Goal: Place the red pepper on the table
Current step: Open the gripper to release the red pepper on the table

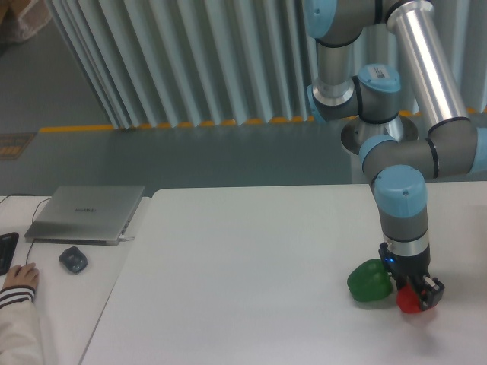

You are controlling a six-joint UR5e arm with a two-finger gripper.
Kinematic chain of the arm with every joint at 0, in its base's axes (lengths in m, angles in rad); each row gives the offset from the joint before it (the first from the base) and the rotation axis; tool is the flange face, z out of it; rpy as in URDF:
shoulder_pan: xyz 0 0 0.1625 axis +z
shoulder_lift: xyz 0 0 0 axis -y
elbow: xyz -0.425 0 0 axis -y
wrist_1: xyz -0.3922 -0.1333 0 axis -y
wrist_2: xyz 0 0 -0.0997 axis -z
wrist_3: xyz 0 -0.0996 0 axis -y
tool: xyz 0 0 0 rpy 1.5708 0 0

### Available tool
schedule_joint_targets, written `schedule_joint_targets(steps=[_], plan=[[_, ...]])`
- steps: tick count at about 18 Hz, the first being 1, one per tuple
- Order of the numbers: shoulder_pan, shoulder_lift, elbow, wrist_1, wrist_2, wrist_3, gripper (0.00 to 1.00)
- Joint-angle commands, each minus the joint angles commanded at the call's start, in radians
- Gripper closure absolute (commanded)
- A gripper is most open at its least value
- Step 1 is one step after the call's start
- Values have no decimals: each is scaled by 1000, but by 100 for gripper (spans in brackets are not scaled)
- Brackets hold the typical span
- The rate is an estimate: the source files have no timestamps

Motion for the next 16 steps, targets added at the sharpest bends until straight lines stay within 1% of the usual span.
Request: schedule_joint_targets(steps=[1, 2, 4, 6, 7, 10, 12, 14, 16], plan=[[0, 0, 0, 0, 0, 2, 39], [0, 0, 0, 0, 0, 3, 24], [0, 0, 2, 0, 0, 6, 19], [0, 0, 2, 0, 0, 8, 4], [0, 0, 2, 0, 2, 5, 0], [0, 9, 3, -3, 6, 8, 0], [5, 40, 52, -18, 0, 18, 0], [5, 64, 54, -20, -2, 76, 0], [3, 67, 41, -18, 6, 141, 0]])
